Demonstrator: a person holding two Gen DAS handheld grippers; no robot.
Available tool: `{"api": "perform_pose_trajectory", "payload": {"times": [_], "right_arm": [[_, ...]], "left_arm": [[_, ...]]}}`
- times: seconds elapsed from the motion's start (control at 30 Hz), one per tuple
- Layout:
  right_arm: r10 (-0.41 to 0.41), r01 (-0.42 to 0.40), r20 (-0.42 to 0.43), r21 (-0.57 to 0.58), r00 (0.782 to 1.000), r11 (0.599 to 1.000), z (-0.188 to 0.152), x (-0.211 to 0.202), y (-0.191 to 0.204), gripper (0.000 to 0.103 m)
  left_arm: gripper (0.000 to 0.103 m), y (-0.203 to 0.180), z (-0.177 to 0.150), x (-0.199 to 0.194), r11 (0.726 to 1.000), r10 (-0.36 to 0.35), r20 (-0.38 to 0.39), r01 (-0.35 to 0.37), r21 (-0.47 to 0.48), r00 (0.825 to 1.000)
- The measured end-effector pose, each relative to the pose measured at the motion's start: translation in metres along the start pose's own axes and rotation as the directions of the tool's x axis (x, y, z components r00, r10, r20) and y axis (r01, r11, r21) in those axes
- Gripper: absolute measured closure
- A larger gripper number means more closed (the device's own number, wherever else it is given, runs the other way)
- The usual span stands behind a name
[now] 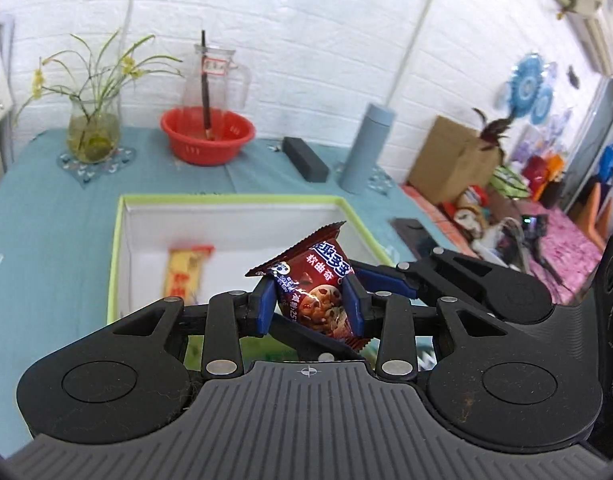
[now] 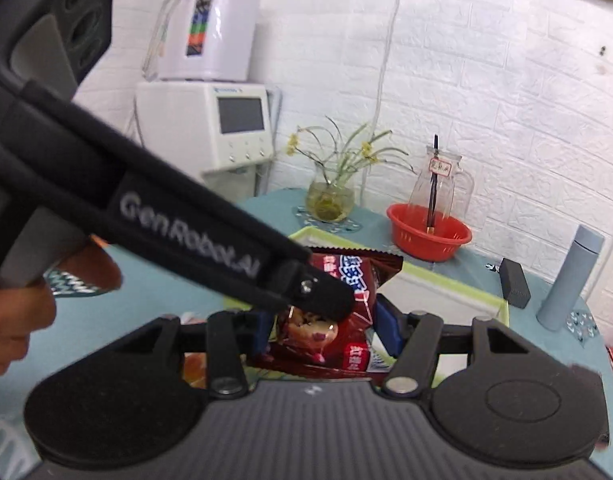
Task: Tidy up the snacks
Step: 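Move the cookie packet into the green box and release it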
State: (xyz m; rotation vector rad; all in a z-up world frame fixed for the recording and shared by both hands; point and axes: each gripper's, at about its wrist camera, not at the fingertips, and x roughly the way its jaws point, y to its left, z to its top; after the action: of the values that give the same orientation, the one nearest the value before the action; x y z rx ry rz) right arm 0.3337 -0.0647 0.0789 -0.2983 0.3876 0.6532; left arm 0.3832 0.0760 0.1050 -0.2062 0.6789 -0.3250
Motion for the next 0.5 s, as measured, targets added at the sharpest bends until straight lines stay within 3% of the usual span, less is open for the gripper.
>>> {"api": "perform_pose_trajectory", "payload": {"times": [0.23,0.3,0.33,0.5], "right_arm": [[0.025,-0.022,-0.169,0.022,0.985,1.000,0.006,0.102,-0.051,0.040],[0.051,-0.041,-0.199,0.054,0.979,0.998,0.000,0.126,-0.064,0.040],[0.056,-0.043,-0.203,0.068,0.977,0.997,0.001,0.134,-0.069,0.038],[0.041,-0.032,-0.112,0.082,0.993,0.996,-0.002,0.099,-0.076,0.026]], "left_arm": [[0.089,0.046,0.025,0.105,0.998,0.031,-0.126,-0.037,-0.050,0.992],[0.080,0.057,0.026,0.120,0.996,0.051,-0.142,-0.060,-0.061,0.988],[0.072,0.062,0.027,0.123,0.995,0.060,-0.140,-0.070,-0.070,0.988],[0.068,0.066,0.030,0.092,0.994,0.078,-0.061,-0.082,-0.077,0.995]]}}
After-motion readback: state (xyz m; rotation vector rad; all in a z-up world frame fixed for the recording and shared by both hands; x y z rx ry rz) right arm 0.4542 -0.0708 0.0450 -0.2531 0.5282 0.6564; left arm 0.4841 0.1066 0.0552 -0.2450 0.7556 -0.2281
